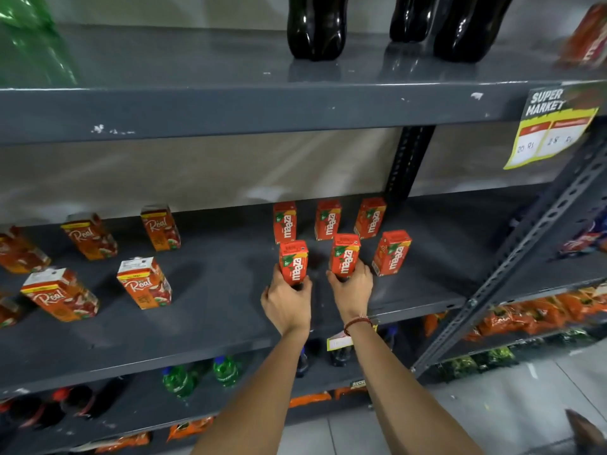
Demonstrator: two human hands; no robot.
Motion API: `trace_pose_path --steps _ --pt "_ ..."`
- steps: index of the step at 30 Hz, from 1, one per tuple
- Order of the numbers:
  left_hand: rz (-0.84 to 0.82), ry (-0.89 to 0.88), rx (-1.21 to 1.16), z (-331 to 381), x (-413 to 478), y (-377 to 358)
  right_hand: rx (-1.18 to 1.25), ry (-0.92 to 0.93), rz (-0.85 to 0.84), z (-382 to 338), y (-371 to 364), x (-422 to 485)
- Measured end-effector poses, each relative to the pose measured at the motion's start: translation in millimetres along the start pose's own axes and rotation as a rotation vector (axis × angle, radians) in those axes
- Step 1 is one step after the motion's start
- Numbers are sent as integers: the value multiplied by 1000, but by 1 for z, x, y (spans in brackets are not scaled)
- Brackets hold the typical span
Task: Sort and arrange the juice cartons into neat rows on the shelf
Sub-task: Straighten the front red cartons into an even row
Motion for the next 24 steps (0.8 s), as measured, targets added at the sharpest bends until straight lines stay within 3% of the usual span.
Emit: trace_pose_path --steps 17,24 --pt "-17 22 15 -6 -4 -2 16 -16 -79 0 -7 0" --pt "-133 -131 -107 -12 -9 1 38 -11 -43 5 0 -20"
Point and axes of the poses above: each hand's wrist, its own x-axis towards the middle knuckle, its own y-axis out of the back of the hand, z = x × y, the point moved 10 cm from there along x, towards the middle knuckle, and after that the axes turned 13 degrees about -z, right-handed, at the moved point
